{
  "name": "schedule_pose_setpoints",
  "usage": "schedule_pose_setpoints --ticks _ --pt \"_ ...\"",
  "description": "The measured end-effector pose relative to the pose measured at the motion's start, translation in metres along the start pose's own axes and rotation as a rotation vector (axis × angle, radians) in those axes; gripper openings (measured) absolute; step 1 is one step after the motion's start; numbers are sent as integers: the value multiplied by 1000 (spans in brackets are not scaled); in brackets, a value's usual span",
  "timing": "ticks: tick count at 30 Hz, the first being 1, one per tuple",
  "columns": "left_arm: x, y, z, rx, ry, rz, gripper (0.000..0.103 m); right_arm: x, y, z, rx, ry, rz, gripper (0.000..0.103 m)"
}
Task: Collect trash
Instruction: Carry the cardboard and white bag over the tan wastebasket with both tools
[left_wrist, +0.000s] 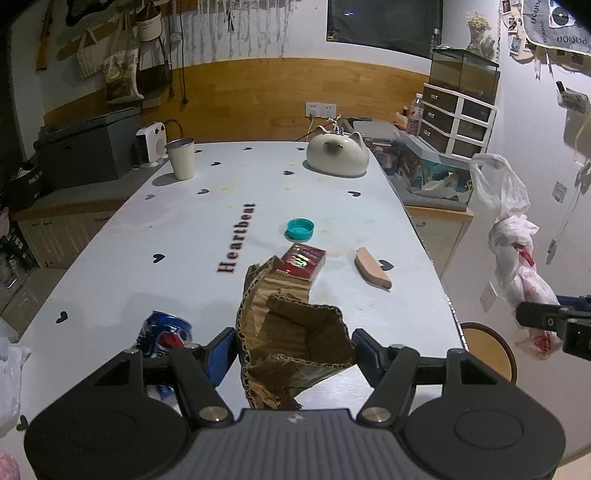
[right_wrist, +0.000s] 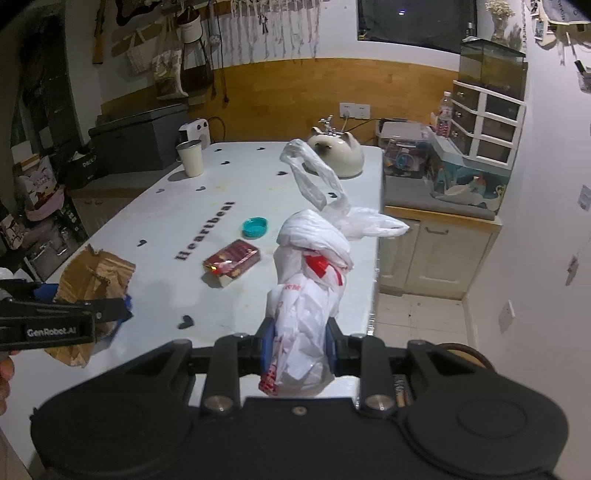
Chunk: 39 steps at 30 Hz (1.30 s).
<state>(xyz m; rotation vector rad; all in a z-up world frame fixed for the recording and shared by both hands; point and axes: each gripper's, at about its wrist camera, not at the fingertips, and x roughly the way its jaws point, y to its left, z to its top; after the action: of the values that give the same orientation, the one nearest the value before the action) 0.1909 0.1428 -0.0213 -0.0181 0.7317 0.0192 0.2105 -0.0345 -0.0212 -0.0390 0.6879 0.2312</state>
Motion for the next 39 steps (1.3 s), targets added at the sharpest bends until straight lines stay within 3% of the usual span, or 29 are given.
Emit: schedule_pose_setpoints --ticks 10,19,39 --pt "4 -68 11 14 2 16 68 -4 -64 -2 -3 2 14 29" --pt "32 -146 25 41 33 -12 68 5 -140 -3 18 24 19 29" --pt "176 -303 15 141 269 -154 68 76 -315 -47 166 206 -69 29"
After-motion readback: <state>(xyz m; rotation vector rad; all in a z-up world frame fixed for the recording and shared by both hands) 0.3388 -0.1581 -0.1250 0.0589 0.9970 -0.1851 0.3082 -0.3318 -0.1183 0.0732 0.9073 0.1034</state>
